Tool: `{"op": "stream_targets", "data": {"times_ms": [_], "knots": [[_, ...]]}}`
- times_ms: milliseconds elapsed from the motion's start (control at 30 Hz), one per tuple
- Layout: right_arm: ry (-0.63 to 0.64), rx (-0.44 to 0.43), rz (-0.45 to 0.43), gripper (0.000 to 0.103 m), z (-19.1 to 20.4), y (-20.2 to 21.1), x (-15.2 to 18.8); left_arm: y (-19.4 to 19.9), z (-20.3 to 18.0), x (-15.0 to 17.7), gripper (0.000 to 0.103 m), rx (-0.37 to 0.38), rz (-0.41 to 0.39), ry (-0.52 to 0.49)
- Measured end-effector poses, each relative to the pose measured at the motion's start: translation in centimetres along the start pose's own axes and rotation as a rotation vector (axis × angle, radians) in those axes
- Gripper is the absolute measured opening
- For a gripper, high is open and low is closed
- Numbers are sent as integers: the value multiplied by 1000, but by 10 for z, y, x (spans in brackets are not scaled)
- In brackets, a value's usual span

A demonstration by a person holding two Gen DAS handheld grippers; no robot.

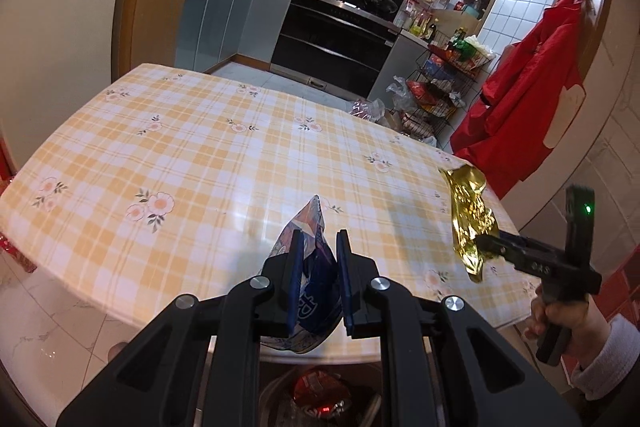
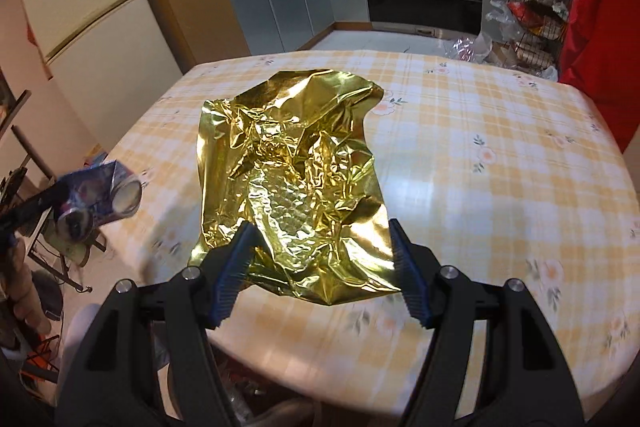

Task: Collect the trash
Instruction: 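Carry the snack bag and gold foil to the bin with both tools and release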

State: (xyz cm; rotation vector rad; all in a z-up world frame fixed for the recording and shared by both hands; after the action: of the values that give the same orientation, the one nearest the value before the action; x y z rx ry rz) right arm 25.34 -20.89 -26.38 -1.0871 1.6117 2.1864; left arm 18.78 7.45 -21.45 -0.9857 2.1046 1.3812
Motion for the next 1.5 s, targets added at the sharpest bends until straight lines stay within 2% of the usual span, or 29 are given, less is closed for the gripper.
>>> {"op": "stream_targets", "data": {"times_ms": [200, 433, 733, 1000, 1133, 1200, 1300, 1500], "knots": [[-26, -18, -46, 67, 26, 48, 36, 38, -9, 15, 16, 17, -18, -16], [21, -13, -45, 67, 63, 73, 77, 70, -16, 36, 14, 39, -32, -31], [13, -42, 56, 67, 96, 56, 146, 84, -14, 63, 14, 59, -13, -36], [25, -69, 156, 67, 116, 33, 179, 86, -14, 78, 14, 77, 1, -35], [48, -87, 211, 69, 123, 23, 191, 83, -12, 84, 14, 82, 13, -27], [52, -88, 222, 89, 125, 20, 194, 81, -12, 85, 14, 83, 18, -27], [55, -58, 212, 92, 122, 20, 191, 80, -13, 87, 14, 87, 25, -27], [52, 60, 92, 97, 97, 46, 159, 75, -20, 94, 14, 112, 53, -39]]}}
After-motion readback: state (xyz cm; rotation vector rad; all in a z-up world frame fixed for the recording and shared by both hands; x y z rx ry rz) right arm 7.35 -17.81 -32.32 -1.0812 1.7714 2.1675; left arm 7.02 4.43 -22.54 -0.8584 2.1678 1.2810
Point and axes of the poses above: each gripper's, at about its wrist camera, not at the fingertips, and y roughly against the way its jaws point, z to its left, x to its underside, the point moved 9 cm from there along -y, roughly the way its jaws point, and after that the axes turned 5 degrees about y, right-handed, at the moved point
